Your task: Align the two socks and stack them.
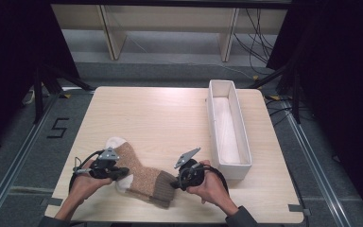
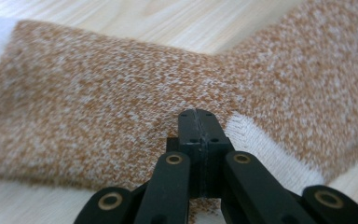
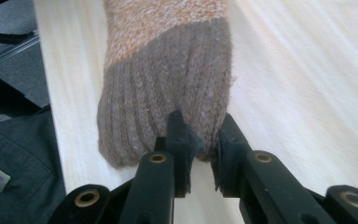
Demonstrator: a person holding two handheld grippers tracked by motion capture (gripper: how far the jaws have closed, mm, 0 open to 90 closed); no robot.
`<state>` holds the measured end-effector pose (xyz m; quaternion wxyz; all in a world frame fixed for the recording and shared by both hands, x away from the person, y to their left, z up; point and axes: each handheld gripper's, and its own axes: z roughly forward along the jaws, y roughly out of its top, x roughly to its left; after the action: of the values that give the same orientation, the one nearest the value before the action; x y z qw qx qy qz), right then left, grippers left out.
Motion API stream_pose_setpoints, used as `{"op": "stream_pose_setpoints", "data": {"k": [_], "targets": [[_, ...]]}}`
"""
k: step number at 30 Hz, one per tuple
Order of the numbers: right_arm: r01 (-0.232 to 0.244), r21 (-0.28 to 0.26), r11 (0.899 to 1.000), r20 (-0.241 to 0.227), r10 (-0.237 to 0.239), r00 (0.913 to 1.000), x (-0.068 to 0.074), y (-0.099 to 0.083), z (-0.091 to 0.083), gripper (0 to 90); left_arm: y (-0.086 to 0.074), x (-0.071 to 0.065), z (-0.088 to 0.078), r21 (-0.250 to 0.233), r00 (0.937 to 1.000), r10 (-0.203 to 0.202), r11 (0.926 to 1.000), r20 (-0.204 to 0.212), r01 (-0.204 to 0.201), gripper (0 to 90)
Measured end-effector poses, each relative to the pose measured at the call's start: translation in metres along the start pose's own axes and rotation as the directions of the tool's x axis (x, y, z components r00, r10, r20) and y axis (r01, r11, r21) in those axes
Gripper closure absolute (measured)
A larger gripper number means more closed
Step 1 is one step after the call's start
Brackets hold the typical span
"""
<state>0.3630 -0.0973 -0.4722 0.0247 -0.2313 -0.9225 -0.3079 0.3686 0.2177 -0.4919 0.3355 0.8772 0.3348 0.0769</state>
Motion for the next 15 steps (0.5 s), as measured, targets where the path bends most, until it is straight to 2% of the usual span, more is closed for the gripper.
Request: {"op": "stream_pose_setpoints", "data": {"k": [2, 5, 6, 8, 10, 11, 12, 13, 15], "targets": [[-0.002, -0.015, 1.0, -0.004, 0.002, 1.0, -0.006, -0.001, -0.003, 78.0, 0.002, -0.003, 0.002, 0.003, 0.9999, 0.011, 0.9999, 0.001, -0.011, 89.3], [-0.043, -0.025, 0.999, -0.003, 0.043, 0.9991, -0.011, -0.004, -0.009, 74.3, 0.003, -0.008, 0.005, -0.009, 1.0, -0.002, 1.0, -0.001, 0.002, 89.3], [-0.045, -0.04, 0.998, 0.011, 0.046, 0.9989, -0.013, -0.004, -0.011, 71.0, 0.004, -0.009, 0.004, -0.002, 1.0, 0.004, 1.0, -0.004, -0.004, 89.3], [-0.081, -0.054, 0.995, 0.038, 0.083, 0.9958, -0.01, -0.005, -0.019, 64.5, 0.003, -0.008, 0.005, -0.012, 1.0, -0.004, 0.9999, -0.002, 0.004, 89.2], [-0.055, -0.075, 0.996, 0.065, 0.06, 0.996, -0.005, -0.005, -0.028, 63.3, 0.003, -0.007, 0.003, -0.027, 0.9999, -0.014, 0.9995, -0.007, 0.014, 88.9], [-0.04, -0.089, 0.995, 0.061, 0.046, 0.9971, -0.002, -0.005, -0.033, 64.4, 0.003, -0.005, 0.0, -0.021, 1.0, -0.003, 0.9998, 0.002, 0.003, 87.3], [-0.036, -0.097, 0.995, 0.054, 0.042, 0.9977, 0.003, -0.005, -0.037, 65.4, 0.004, -0.003, -0.002, -0.042, 0.9998, -0.02, 0.9989, -0.001, 0.02, 85.4], [-0.009, -0.115, 0.993, 0.055, 0.016, 0.9984, 0.007, -0.006, -0.039, 65.4, 0.004, -0.001, -0.005, -0.056, 0.9995, -0.032, 0.9979, -0.007, 0.032, 84.6], [0.025, -0.102, 0.994, 0.04, -0.021, 0.999, 0.017, -0.008, -0.04, 65.8, 0.004, 0.006, -0.011, -0.091, 0.9971, -0.07, 0.9936, -0.029, 0.067, 82.9]]}}
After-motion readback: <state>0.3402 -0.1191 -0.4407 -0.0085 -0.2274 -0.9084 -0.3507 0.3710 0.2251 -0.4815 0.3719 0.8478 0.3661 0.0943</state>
